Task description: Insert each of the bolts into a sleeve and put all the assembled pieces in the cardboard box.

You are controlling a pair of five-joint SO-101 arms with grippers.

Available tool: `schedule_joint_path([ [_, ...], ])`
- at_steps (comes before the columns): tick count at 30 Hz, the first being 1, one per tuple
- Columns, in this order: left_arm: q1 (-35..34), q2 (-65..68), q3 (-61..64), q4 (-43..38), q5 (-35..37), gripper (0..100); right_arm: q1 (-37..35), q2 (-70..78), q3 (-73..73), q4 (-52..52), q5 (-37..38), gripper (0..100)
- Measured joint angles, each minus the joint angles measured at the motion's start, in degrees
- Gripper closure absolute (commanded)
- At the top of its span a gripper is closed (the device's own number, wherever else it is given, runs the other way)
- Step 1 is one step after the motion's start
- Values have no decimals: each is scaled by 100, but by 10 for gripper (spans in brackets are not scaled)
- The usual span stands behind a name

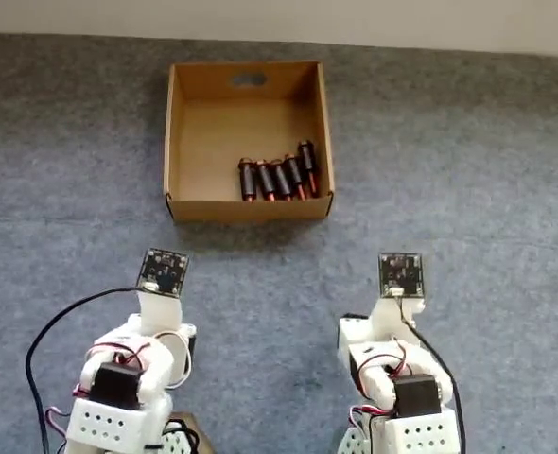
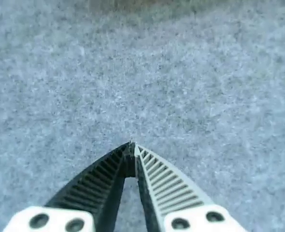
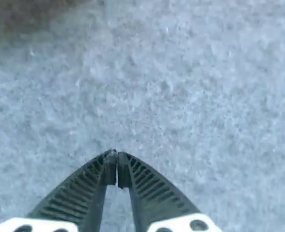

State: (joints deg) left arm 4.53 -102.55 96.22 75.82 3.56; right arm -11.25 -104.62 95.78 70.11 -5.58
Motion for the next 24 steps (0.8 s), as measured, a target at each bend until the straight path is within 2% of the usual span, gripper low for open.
schedule_joint_path([
  [6, -967, 0, 0, 9, 0, 992, 0, 0, 0, 105, 0, 985],
  [24, -1073, 0, 0, 9, 0, 992, 0, 0, 0, 105, 0, 985],
])
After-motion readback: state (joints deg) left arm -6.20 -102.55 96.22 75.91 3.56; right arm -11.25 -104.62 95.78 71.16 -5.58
